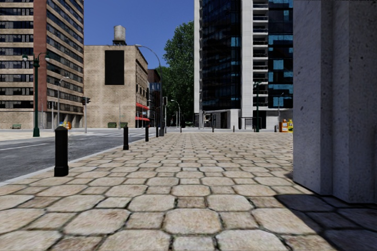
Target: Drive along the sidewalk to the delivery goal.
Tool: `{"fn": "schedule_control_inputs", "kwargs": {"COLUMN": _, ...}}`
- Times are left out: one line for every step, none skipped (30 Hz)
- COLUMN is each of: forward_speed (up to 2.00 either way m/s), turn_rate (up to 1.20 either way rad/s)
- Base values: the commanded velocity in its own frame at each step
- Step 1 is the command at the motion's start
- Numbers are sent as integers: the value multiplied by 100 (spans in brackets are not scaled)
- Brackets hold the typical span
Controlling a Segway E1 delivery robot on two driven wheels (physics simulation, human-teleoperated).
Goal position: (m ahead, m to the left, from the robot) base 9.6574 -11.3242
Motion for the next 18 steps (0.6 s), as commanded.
{"fn": "schedule_control_inputs", "kwargs": {"forward_speed": 200, "turn_rate": 0}}
{"fn": "schedule_control_inputs", "kwargs": {"forward_speed": 200, "turn_rate": 0}}
{"fn": "schedule_control_inputs", "kwargs": {"forward_speed": 200, "turn_rate": 0}}
{"fn": "schedule_control_inputs", "kwargs": {"forward_speed": 200, "turn_rate": 0}}
{"fn": "schedule_control_inputs", "kwargs": {"forward_speed": 200, "turn_rate": 0}}
{"fn": "schedule_control_inputs", "kwargs": {"forward_speed": 200, "turn_rate": 0}}
{"fn": "schedule_control_inputs", "kwargs": {"forward_speed": 200, "turn_rate": 0}}
{"fn": "schedule_control_inputs", "kwargs": {"forward_speed": 200, "turn_rate": 0}}
{"fn": "schedule_control_inputs", "kwargs": {"forward_speed": 200, "turn_rate": 0}}
{"fn": "schedule_control_inputs", "kwargs": {"forward_speed": 200, "turn_rate": 0}}
{"fn": "schedule_control_inputs", "kwargs": {"forward_speed": 200, "turn_rate": 0}}
{"fn": "schedule_control_inputs", "kwargs": {"forward_speed": 200, "turn_rate": 0}}
{"fn": "schedule_control_inputs", "kwargs": {"forward_speed": 200, "turn_rate": 0}}
{"fn": "schedule_control_inputs", "kwargs": {"forward_speed": 200, "turn_rate": 0}}
{"fn": "schedule_control_inputs", "kwargs": {"forward_speed": 200, "turn_rate": 0}}
{"fn": "schedule_control_inputs", "kwargs": {"forward_speed": 200, "turn_rate": 0}}
{"fn": "schedule_control_inputs", "kwargs": {"forward_speed": 200, "turn_rate": 0}}
{"fn": "schedule_control_inputs", "kwargs": {"forward_speed": 200, "turn_rate": 0}}
